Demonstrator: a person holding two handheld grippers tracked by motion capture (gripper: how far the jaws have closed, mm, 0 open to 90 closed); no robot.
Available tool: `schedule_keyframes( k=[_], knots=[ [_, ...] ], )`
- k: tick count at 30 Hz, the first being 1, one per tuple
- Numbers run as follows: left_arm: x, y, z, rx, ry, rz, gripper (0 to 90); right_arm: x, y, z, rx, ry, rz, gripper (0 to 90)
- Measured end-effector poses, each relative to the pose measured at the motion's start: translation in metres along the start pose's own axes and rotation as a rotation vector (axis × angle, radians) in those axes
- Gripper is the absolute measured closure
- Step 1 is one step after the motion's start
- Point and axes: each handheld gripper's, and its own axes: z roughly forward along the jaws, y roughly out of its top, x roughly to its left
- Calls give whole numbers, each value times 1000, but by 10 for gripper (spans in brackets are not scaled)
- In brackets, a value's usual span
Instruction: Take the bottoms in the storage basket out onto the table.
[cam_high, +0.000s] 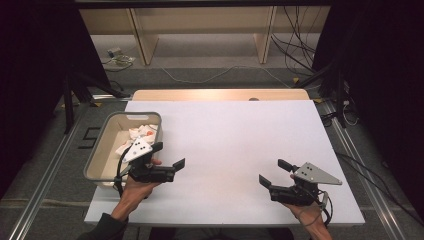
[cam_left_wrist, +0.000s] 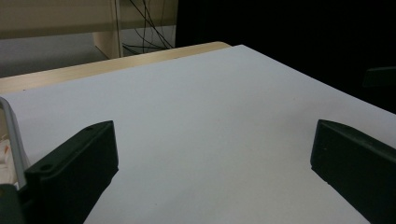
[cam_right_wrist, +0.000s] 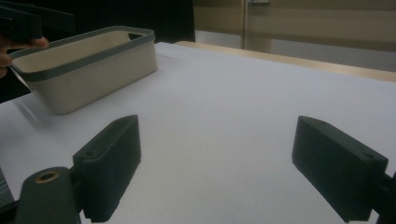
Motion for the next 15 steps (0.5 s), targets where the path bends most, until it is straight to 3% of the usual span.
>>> schedule_keyframes(
  k=[9,15],
  knots=[
    [12,12,6,4,52,-11,4,0,0,0,2,4,7,164],
    [28,16,10,20,83,-37,7,-1,0,1,5,4,4,163]
  ],
)
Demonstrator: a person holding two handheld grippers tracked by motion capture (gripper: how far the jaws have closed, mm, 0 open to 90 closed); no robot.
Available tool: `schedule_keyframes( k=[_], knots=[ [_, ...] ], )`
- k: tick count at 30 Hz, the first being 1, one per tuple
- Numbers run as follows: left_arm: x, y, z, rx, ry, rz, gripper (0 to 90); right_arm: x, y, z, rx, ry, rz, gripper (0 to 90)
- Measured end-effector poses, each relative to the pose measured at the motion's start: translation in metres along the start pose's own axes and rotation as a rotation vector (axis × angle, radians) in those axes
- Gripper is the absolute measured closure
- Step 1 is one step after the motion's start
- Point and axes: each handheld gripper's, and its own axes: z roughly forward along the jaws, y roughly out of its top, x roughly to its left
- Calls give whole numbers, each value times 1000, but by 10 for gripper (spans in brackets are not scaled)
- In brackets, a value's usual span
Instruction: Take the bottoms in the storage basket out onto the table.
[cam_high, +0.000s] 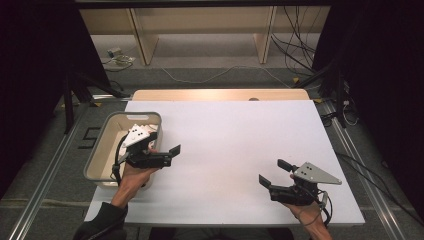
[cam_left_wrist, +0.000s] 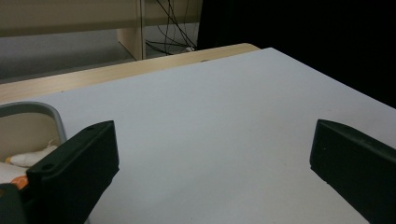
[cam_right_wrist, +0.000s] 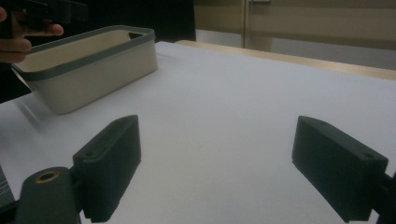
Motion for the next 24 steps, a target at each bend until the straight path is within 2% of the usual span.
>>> schedule_keyframes(
  k=[1,5,10,13,16,20,24],
  knots=[
    [2,1,0,5,8,4,7,0,0,0,3,0,3,163],
    [12,5,2,15,23,-31,18,0,0,0,3,0,6,163],
    [20,7,5,35,38,-37,21,0,0,0,2,1,5,164],
    [29,11,6,41,60,-61,32,0,0,0,3,1,6,163],
    [36,13,8,69,86,-57,34,0,0,0,4,0,5,163],
    [48,14,10,89,99,-94,36,-1,0,0,4,-1,6,163],
    [60,12,13,138,134,-101,39,-1,-1,0,8,1,4,163]
  ],
)
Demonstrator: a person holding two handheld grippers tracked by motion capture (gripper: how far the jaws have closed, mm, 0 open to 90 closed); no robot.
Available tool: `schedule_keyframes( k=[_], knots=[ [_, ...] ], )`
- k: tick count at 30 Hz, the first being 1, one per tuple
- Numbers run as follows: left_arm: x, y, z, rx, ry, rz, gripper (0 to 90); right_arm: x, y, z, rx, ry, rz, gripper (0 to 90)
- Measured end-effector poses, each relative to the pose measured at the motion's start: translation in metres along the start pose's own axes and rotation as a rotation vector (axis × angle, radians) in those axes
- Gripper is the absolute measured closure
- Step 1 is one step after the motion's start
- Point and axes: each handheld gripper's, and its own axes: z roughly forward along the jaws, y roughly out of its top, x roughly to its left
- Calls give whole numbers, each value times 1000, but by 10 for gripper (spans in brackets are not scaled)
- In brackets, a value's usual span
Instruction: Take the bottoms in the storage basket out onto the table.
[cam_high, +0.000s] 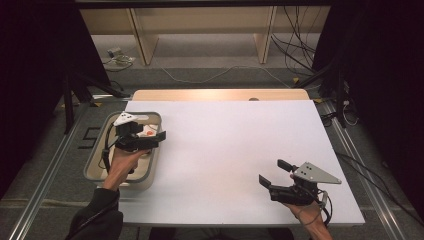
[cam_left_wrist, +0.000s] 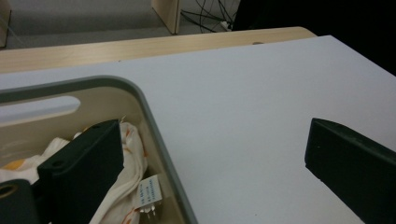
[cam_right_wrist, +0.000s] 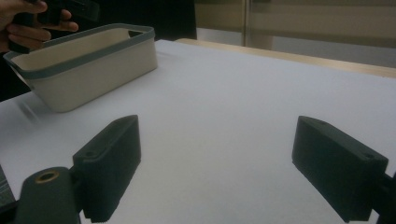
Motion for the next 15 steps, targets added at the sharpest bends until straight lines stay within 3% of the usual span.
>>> schedule_keyframes(
  k=[15],
  knots=[
    [28,4,8,89,118,-49,48,1,0,1,9,8,1,163]
  ],
)
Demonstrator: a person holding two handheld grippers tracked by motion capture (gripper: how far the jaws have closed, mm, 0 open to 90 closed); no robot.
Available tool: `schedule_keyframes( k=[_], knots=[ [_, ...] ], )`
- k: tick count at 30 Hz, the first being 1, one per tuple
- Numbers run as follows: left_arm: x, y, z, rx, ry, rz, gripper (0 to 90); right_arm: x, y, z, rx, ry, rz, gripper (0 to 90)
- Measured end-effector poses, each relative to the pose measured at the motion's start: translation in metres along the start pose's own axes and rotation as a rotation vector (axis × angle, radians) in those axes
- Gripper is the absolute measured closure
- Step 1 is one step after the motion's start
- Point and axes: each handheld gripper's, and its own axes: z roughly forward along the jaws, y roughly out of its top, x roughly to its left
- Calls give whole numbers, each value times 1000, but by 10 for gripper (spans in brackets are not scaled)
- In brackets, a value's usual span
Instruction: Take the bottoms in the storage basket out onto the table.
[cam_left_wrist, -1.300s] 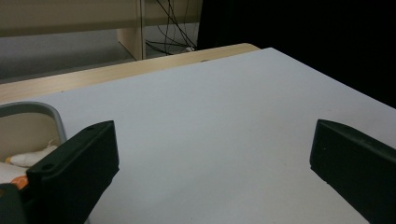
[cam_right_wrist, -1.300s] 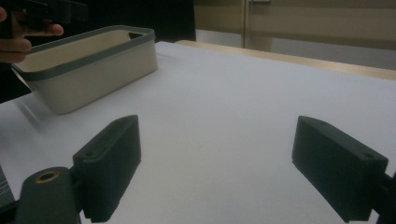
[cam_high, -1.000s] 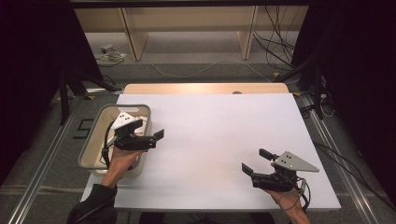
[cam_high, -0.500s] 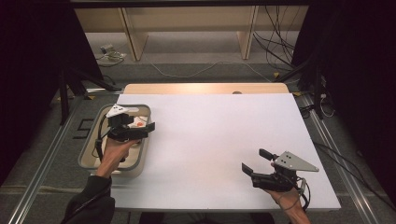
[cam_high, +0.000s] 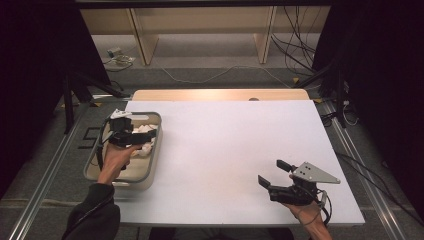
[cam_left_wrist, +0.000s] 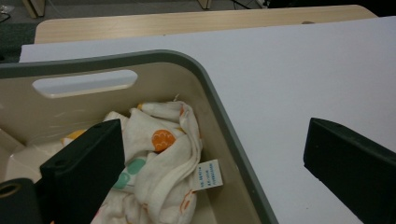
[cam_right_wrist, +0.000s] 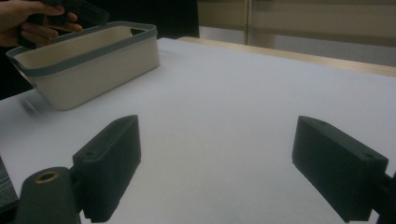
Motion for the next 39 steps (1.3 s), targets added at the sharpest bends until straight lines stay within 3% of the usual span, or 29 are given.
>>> schedule_keyframes(
  k=[6,9,14,22,39],
  knots=[
    [9,2,7,43,30,-10,49,0,0,0,1,3,-5,163],
    [16,2,11,61,41,-34,50,0,0,1,2,4,-6,163],
    [22,2,16,103,62,-25,52,0,0,2,9,5,-8,164],
    [21,2,31,181,83,5,58,1,-1,3,12,7,-9,164],
    [32,-6,50,301,101,-22,69,1,-1,4,22,10,-15,164]
  ],
)
